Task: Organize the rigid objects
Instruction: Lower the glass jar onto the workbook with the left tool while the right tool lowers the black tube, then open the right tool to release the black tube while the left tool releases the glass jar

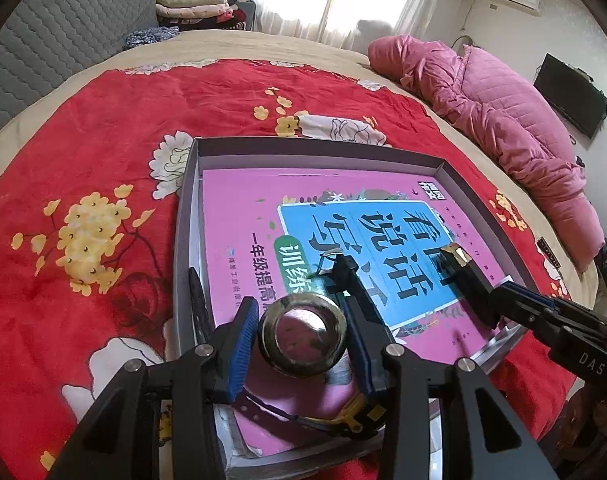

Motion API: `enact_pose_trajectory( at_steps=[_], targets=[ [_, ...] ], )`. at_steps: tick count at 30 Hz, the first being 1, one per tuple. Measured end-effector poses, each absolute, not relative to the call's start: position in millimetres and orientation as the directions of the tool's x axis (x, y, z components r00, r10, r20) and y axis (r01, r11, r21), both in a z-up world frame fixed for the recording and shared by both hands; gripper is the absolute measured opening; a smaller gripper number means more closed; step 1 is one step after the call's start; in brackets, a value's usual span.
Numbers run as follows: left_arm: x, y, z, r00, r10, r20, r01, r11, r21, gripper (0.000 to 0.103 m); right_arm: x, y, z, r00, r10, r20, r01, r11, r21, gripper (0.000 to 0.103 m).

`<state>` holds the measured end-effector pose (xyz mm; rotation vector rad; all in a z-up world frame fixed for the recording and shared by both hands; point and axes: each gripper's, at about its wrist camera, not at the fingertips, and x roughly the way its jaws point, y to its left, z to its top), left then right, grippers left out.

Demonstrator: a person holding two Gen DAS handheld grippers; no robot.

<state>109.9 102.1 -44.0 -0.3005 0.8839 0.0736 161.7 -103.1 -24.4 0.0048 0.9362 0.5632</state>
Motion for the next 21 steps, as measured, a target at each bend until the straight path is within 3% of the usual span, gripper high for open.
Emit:
enact_pose_trajectory(
  at_steps=[13,16,21],
  targets=[
    [111.3,99.9,-45.2,0.623,-0.047,-0.781,-0.174,0.965,-0.197,0.043,160.1,-98.7,-25.0,0.47,0.436,-0.767,-0.469,0.86,0.201,0.031],
    [110.4,99.9,-45.8,0.621,-0.049,-0.782,-0.173,0.965,-0.198,0.043,158.7,-96.6,-24.0,0.472,0.437,-0.765,-0.478,0.857,0.194,0.04],
    [110.8,99.8,-46.0,0.618,-0.049,-0.785,-0.174,0.965,-0.197,0.043,157.2,-94.9,-21.6,0.482,0.427,-0.765,-0.484,0.858,0.174,0.041]
  ],
)
